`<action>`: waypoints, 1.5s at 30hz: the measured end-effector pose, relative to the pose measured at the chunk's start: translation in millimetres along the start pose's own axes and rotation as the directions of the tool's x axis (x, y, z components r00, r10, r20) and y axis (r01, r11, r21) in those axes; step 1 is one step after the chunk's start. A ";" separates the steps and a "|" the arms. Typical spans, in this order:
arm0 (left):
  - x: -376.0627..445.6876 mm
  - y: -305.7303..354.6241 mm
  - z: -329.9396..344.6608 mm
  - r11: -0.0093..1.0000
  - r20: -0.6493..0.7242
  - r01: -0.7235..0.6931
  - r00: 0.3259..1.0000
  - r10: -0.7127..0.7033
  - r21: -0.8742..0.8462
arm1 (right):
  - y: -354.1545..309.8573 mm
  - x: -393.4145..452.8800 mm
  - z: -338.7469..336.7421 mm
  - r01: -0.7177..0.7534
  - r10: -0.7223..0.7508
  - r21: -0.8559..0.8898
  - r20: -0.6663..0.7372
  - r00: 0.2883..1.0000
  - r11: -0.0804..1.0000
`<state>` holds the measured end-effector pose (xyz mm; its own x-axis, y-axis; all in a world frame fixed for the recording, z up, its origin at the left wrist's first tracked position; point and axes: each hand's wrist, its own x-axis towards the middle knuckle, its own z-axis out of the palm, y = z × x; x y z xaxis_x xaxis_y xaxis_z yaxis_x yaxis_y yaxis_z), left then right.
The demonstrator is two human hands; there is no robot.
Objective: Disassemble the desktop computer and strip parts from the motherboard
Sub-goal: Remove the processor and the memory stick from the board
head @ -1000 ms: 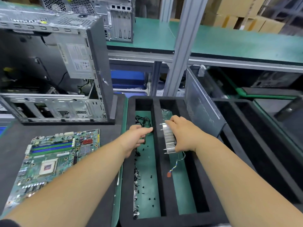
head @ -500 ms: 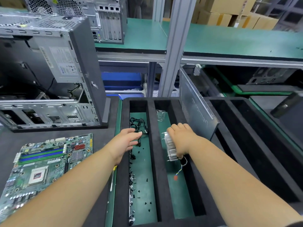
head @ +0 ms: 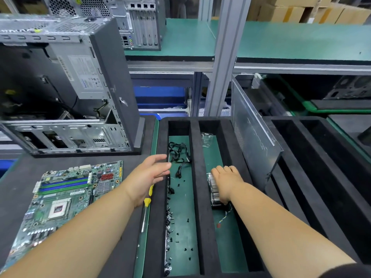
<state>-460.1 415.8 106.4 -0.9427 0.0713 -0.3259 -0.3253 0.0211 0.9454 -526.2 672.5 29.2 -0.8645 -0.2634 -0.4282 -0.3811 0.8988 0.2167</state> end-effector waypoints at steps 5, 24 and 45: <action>-4.8 -4.0 -13.8 1.000 -0.030 0.018 0.999 -0.018 -0.020 | -4.8 3.4 2.2 -0.035 0.035 0.023 -0.015 0.999 0.999; -43.7 -22.4 -156.4 0.995 -0.231 -0.019 0.972 0.041 0.093 | -175.8 5.0 -108.2 0.048 0.083 0.324 -0.378 0.922 0.945; -71.7 -94.3 -299.2 0.267 0.050 -0.110 0.973 0.224 0.957 | -358.9 13.0 -109.3 0.420 -0.305 0.235 -0.403 0.863 0.876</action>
<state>-384.1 110.3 39.6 -0.9867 0.1235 -0.1057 0.0881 0.9526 0.2911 -436.4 308.3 41.8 -0.7615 -0.6430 -0.0816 -0.6202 0.7595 -0.1962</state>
